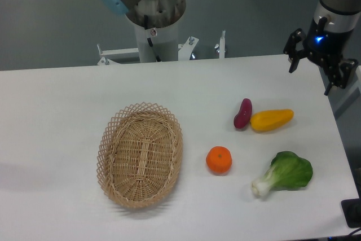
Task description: Pick up the mango from the table
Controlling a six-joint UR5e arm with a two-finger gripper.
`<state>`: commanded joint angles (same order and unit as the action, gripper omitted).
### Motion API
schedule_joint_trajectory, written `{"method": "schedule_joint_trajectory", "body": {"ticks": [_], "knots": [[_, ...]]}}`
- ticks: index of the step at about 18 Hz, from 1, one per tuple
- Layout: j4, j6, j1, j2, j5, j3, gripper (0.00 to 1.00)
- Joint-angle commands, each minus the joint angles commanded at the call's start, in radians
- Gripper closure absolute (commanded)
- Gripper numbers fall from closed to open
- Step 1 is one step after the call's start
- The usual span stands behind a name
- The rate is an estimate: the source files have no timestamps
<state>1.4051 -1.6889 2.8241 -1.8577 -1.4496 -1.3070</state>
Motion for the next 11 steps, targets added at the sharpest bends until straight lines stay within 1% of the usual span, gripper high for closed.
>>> {"method": "schedule_joint_trajectory", "body": {"ticks": [9, 11], "knots": [[-0.012, -0.002, -0.011, -0.003, 0.0, -0.028, 0.0], [-0.014, -0.009, -0.012, -0.003, 0.0, -0.043, 0.0]]}}
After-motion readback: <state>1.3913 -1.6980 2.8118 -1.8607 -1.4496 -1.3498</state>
